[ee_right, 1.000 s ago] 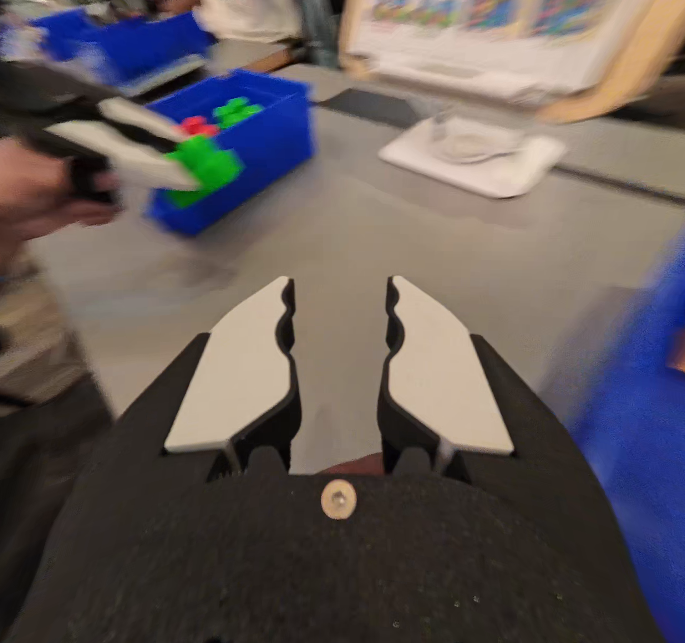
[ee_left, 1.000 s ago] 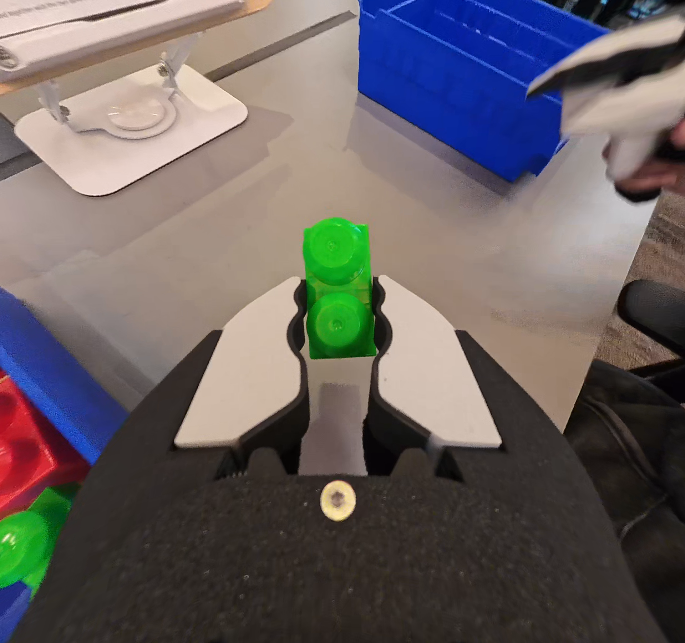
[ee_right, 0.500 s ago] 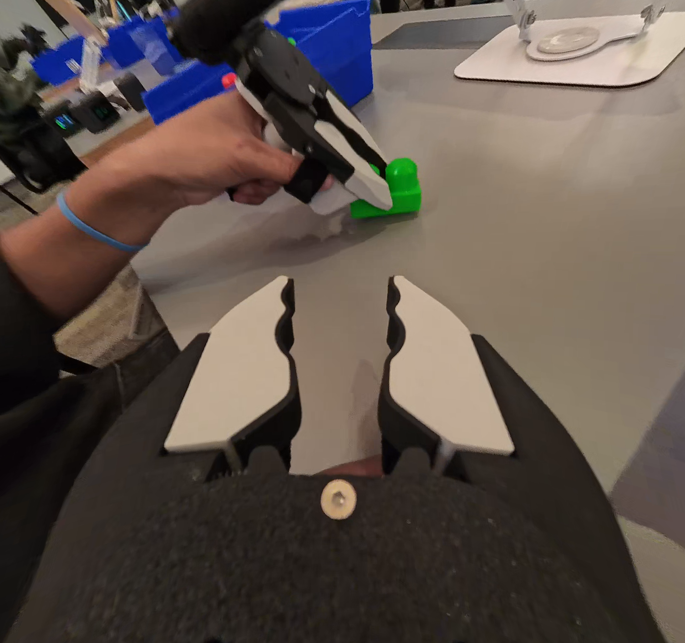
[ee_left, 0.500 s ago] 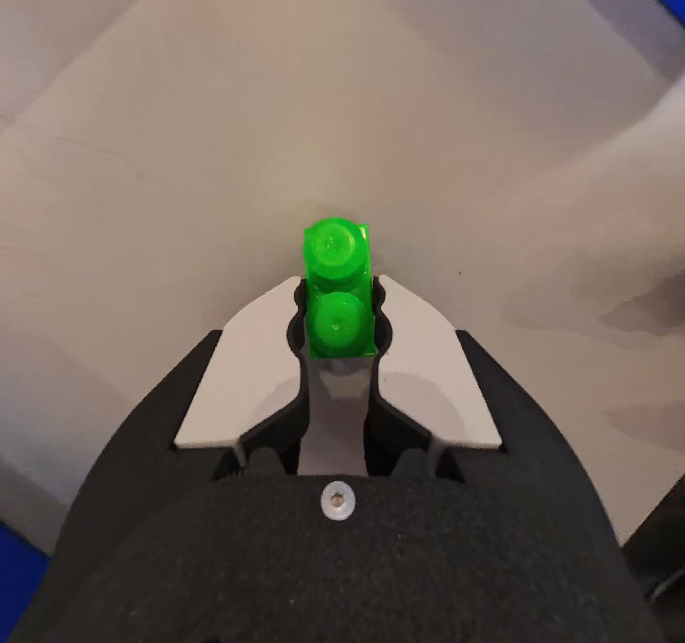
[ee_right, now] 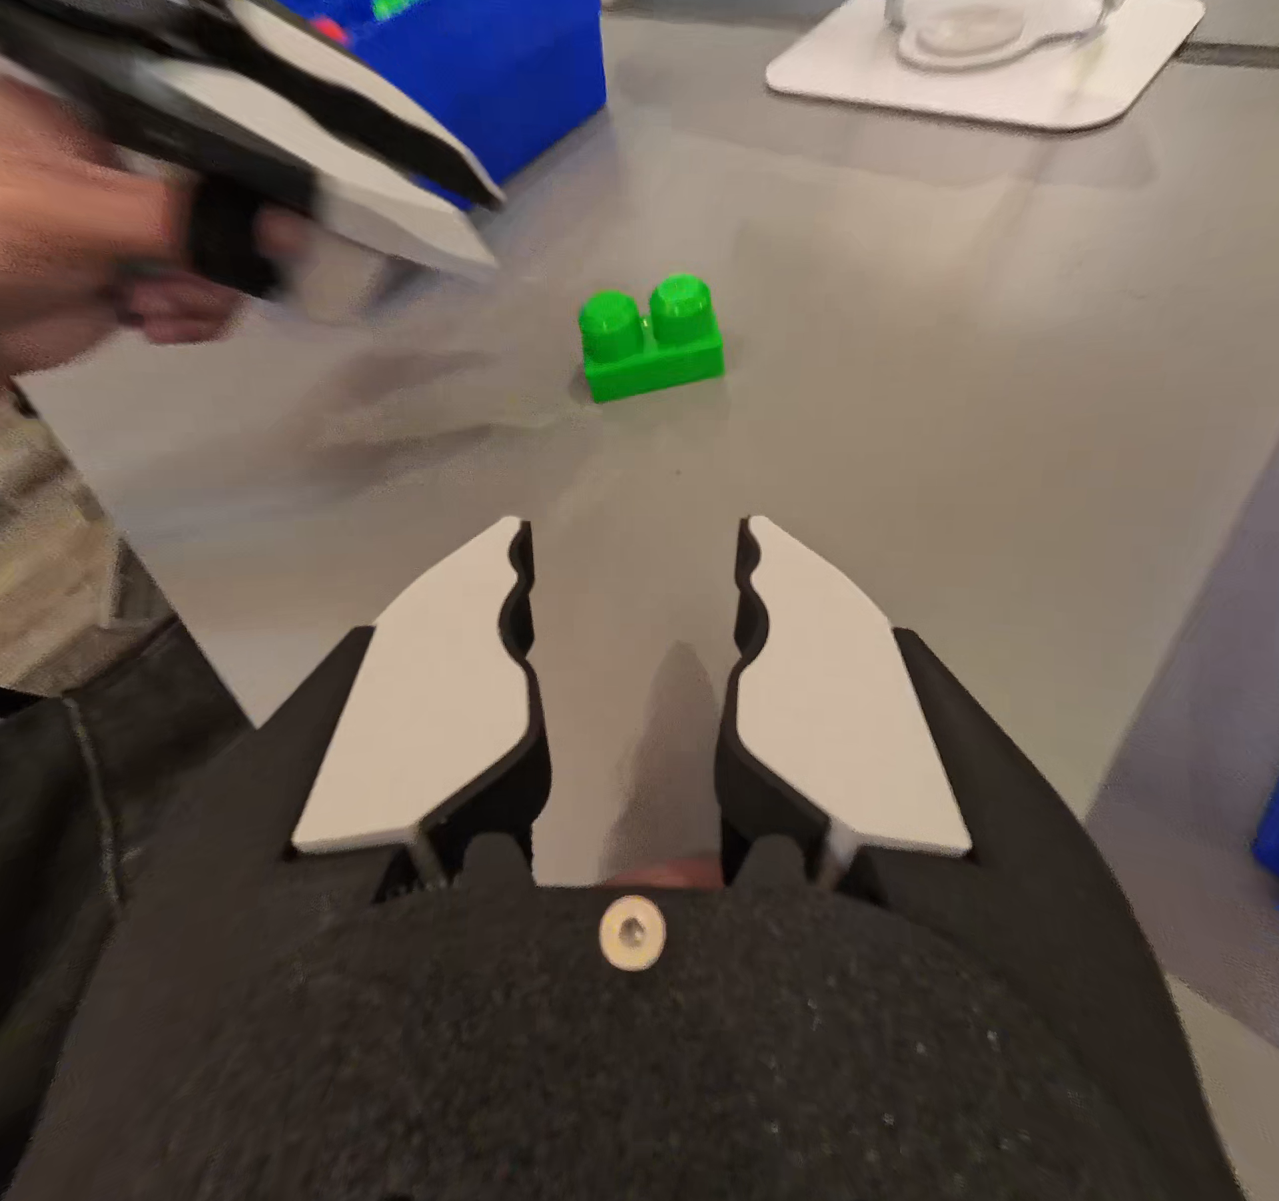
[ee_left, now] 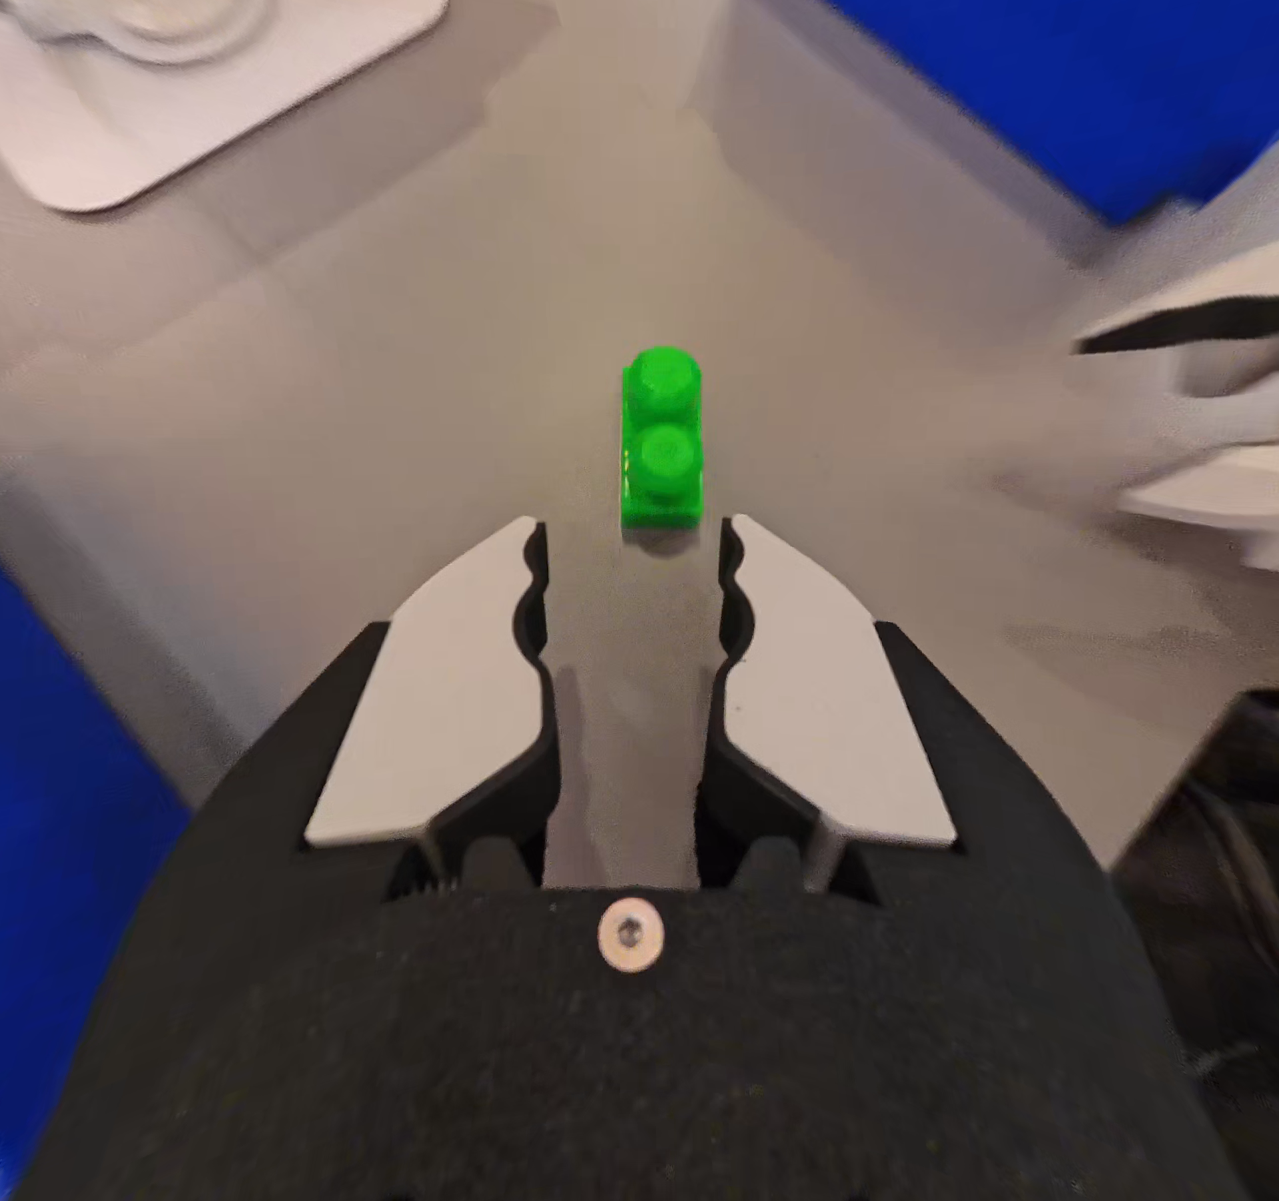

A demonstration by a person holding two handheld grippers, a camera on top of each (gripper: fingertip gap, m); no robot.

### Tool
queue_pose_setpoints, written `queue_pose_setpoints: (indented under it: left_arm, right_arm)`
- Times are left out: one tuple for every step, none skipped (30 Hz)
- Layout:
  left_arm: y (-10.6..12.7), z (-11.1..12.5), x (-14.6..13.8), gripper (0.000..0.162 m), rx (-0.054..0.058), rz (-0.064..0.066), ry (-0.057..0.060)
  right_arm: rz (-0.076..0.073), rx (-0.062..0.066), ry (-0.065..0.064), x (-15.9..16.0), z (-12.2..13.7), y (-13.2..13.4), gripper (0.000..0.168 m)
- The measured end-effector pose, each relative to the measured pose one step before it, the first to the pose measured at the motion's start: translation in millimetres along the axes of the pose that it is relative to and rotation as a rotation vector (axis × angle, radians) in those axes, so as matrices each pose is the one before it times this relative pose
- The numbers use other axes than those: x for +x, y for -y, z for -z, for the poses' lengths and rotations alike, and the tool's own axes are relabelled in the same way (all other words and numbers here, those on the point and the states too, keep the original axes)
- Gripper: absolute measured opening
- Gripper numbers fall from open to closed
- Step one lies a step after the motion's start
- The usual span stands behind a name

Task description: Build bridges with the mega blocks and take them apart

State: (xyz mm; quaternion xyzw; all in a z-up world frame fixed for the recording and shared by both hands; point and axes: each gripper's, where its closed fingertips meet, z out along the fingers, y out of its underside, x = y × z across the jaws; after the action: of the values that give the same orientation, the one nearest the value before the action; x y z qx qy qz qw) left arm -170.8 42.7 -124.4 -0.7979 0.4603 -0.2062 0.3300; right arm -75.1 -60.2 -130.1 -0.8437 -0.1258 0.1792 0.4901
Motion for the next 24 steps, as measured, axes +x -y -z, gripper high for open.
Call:
queue_pose_setpoints:
  left_arm:
    - [-4.54,19.28,-1.24,0.048,0.0606,0.0343,-0.0129]
    - [-5.39,17.97,-0.18,0.050,0.0608,0.0376,-0.0209]
    - [-6.08,16.30,1.07,0.050,0.0593,0.0350,-0.0277]
    - [-6.66,14.80,0.30,0.050,0.0545,0.0329,-0.0234]
    - [-7.30,12.79,-1.51,0.050,0.0440,0.0285,-0.0121]
    - [-7.45,11.05,-3.20,0.050,0.0350,0.0240,-0.0004]
    - [-5.87,9.28,-3.83,0.050,0.0332,0.0195,0.0041]
    - [-3.92,7.26,-3.35,0.049,0.0282,0.0123,0.0008]
    - [-2.20,5.15,-2.92,0.049,0.0171,0.0051,-0.0003]
    - [-1.13,3.06,-2.53,0.049,0.0055,0.0001,-0.0010]
    - [0.03,1.58,-1.61,0.049,-0.0004,-0.0006,-0.0031]
    - [1.72,0.92,-0.50,0.049,0.0058,0.0031,-0.0043]
    - [1.99,0.21,1.99,0.049,0.0089,0.0034,-0.0143]
    - [0.08,-0.51,3.67,0.049,-0.0021,-0.0020,-0.0207]
    - [-1.77,-1.17,2.10,0.048,-0.0103,-0.0064,-0.0081]
    - [-2.79,-1.38,1.16,0.048,-0.0122,-0.0070,-0.0004]
    - [-2.83,-1.29,2.11,0.048,-0.0099,-0.0048,-0.0078]
    - [-2.37,-1.04,2.84,0.047,-0.0046,-0.0014,-0.0147]
    - [-2.25,-1.13,2.19,0.047,-0.0057,0.0027,-0.0125]
    - [-1.98,-1.20,1.21,0.047,-0.0088,0.0053,-0.0086]
    - [-1.39,-1.12,1.38,0.047,-0.0084,0.0038,-0.0111]
    - [-0.78,-0.77,1.35,0.046,-0.0060,0.0005,-0.0113]
    - [0.02,0.07,0.30,0.046,-0.0024,-0.0016,-0.0044]
    - [0.70,0.76,-0.34,0.046,0.0002,-0.0035,0.0013]
  right_arm:
    - [0.0067,-0.0526,-0.0186,1.10,-8.45,-3.48,0.061]
    - [0.0053,-0.0568,0.0040,-1.61,-9.35,-2.53,0.062]
    - [0.0125,-0.0502,0.0181,-3.79,-9.63,0.01,0.066]
    - [0.0216,-0.0421,0.0006,-1.43,-9.42,2.81,0.071]
    - [0.0325,-0.0279,-0.0321,3.06,-8.90,6.19,0.074]
    - [0.0290,-0.0259,-0.0396,4.61,-9.16,7.30,0.077]
    - [0.0176,-0.0357,-0.0152,1.49,-9.42,6.60,0.081]
    - [0.0097,-0.0293,-0.0028,-0.25,-8.97,7.63,0.083]
    - [0.0018,-0.0132,-0.0033,0.31,-8.50,8.99,0.083]
    - [-0.0033,-0.0156,-0.0013,0.54,-8.63,7.26,0.083]
    - [-0.0072,-0.0254,0.0069,-0.20,-8.96,4.24,0.084]
    - [-0.0076,-0.0290,0.0062,0.24,-8.34,2.23,0.087]
    - [-0.0059,-0.0168,0.0056,0.01,-6.77,2.56,0.089]
    - [-0.0046,-0.0064,0.0031,-0.43,-4.76,1.89,0.088]
    - [-0.0047,-0.0038,-0.0019,-0.05,-3.72,0.87,0.088]
    - [-0.0041,0.0035,-0.0035,-0.26,-3.26,1.03,0.087]
    - [0.0031,-0.0098,-0.0032,-0.80,-4.01,-1.05,0.086]
    - [0.0086,-0.0212,-0.0050,-0.89,-4.67,-2.38,0.087]
    - [0.0042,-0.0067,-0.0087,-0.08,-3.92,-0.37,0.086]
    - [0.0030,-0.0012,-0.0024,-0.91,-3.32,0.20,0.082]
    - [0.0109,0.0044,-0.0150,1.56,-1.34,1.13,0.073]
    - [0.0085,0.0069,-0.0298,4.17,1.11,1.53,0.073]
    - [0.0217,0.0150,-0.0061,1.26,5.06,3.35,0.073]
    - [0.0057,0.0415,-0.0163,4.52,12.71,8.56,0.073]
